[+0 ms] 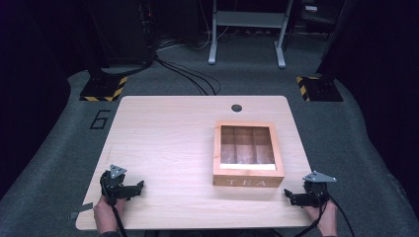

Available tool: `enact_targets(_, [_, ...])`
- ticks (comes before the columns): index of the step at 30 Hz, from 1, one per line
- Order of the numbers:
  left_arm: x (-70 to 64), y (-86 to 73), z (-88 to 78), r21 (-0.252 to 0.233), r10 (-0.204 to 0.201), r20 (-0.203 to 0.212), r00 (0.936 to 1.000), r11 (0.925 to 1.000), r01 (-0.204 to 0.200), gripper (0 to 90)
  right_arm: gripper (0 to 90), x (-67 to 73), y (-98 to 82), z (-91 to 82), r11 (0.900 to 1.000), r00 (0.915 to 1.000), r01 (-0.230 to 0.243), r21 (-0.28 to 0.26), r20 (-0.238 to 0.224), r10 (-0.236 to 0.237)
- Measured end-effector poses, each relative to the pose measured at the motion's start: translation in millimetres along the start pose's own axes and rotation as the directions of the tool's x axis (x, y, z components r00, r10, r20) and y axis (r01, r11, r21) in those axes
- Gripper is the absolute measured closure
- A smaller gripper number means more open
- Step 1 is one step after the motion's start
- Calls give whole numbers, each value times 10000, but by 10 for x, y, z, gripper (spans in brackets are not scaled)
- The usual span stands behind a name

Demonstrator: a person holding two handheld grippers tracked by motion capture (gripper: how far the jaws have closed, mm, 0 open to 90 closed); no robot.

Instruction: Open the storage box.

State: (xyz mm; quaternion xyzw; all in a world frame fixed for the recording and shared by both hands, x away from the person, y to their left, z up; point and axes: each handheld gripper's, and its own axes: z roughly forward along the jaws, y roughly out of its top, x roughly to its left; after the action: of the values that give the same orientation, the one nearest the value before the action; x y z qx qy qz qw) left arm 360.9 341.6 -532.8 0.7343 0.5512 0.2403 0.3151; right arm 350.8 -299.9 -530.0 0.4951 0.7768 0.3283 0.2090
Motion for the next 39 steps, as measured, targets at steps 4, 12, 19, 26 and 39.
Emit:
enact_targets(4, [0, 1, -1, 16, 5, -6, 10000, 10000, -5, 4, 0, -1, 1, -1, 10000, 10000, -7, 10, -1, 7])
enact_targets(12, [0, 1, -2, 27, -2, -1, 10000, 10000, 2, 4, 16, -22, 12, -15, 9998, 9998, -173, 61, -19, 173])
enact_targets(19, [0, 1, -1, 24, -7, 0, 10000, 10000, 7, 4, 18, 43, 94, -145, 9997, 9994, -204, -121, -299, 200])
enact_targets(26, [1, 1, -2, 29, 1, 2, 10000, 10000, -1, 4, 0, 163, 242, -268, 9985, 9981, 73, -542, -603, -106])
enact_targets(39, [1, 1, -2, 32, 2, 0, 10000, 10000, -2, 4, 149, 363, 454, -245, 9926, 9932, 532, -1091, -971, -639])
